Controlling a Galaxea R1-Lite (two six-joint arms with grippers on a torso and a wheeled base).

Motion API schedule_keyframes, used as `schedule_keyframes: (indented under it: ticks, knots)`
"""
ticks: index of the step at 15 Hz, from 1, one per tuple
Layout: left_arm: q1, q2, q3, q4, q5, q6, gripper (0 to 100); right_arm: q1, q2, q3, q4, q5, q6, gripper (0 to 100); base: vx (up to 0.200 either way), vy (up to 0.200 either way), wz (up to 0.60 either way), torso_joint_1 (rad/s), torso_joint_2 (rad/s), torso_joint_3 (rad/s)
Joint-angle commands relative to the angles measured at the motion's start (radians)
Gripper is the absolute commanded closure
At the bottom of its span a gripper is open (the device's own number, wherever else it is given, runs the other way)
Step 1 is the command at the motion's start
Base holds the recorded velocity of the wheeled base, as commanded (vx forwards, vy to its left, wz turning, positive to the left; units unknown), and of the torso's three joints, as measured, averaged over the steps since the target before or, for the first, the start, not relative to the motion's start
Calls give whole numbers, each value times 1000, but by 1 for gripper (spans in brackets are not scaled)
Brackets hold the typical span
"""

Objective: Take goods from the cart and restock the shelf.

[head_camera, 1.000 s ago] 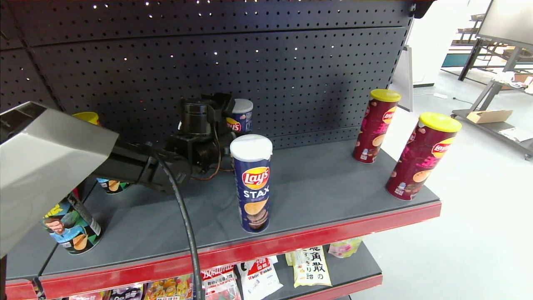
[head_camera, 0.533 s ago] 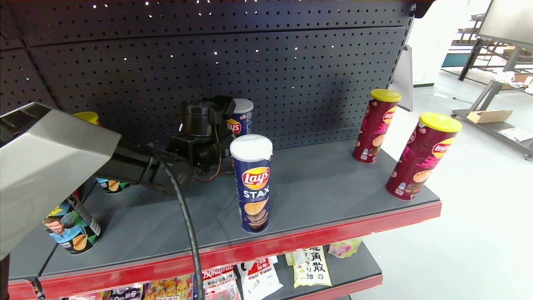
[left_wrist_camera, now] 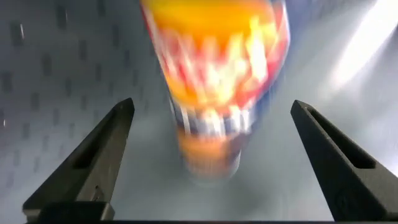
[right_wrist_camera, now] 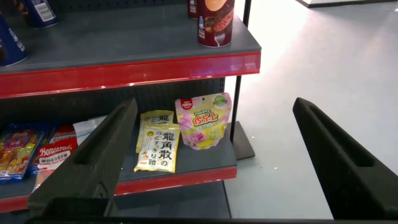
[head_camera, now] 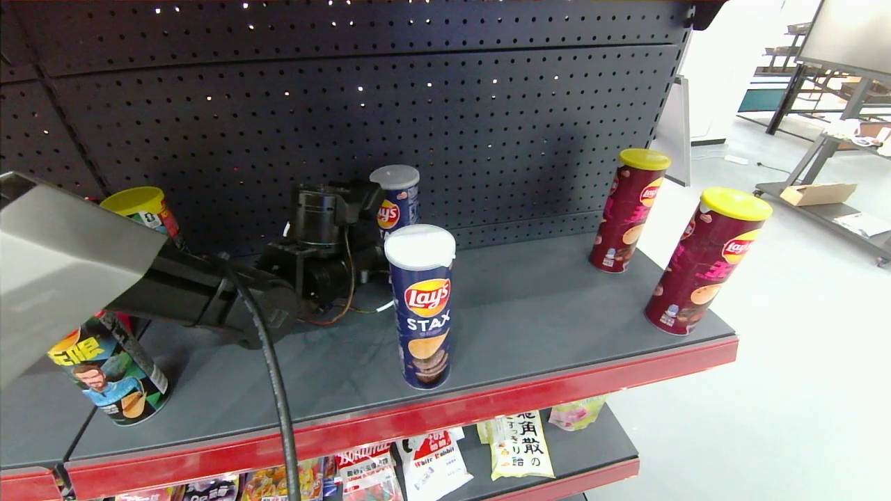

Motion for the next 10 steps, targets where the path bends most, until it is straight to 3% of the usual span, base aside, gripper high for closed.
schedule_keyframes:
  ticks: [1, 5, 6, 7, 8, 10]
  knots:
    - [6, -70, 55, 16, 0, 1, 0, 0, 0, 0, 0, 0, 0, 0, 0, 0, 0, 0, 0, 0]
    - [8, -160, 184, 40, 0, 13, 0, 0, 0, 0, 0, 0, 0, 0, 0, 0, 0, 0, 0, 0]
    - [15, -223, 276, 49, -1, 26, 0, 0, 0, 0, 0, 0, 0, 0, 0, 0, 0, 0, 0, 0]
    - [32, -309, 375, 74, -1, 59, 0, 0, 0, 0, 0, 0, 0, 0, 0, 0, 0, 0, 0, 0]
    - [43, -358, 414, 102, -1, 76, 0, 0, 0, 0, 0, 0, 0, 0, 0, 0, 0, 0, 0, 0]
    - [100, -657, 582, 166, -31, 115, 0, 0, 0, 0, 0, 0, 0, 0, 0, 0, 0, 0, 0, 0]
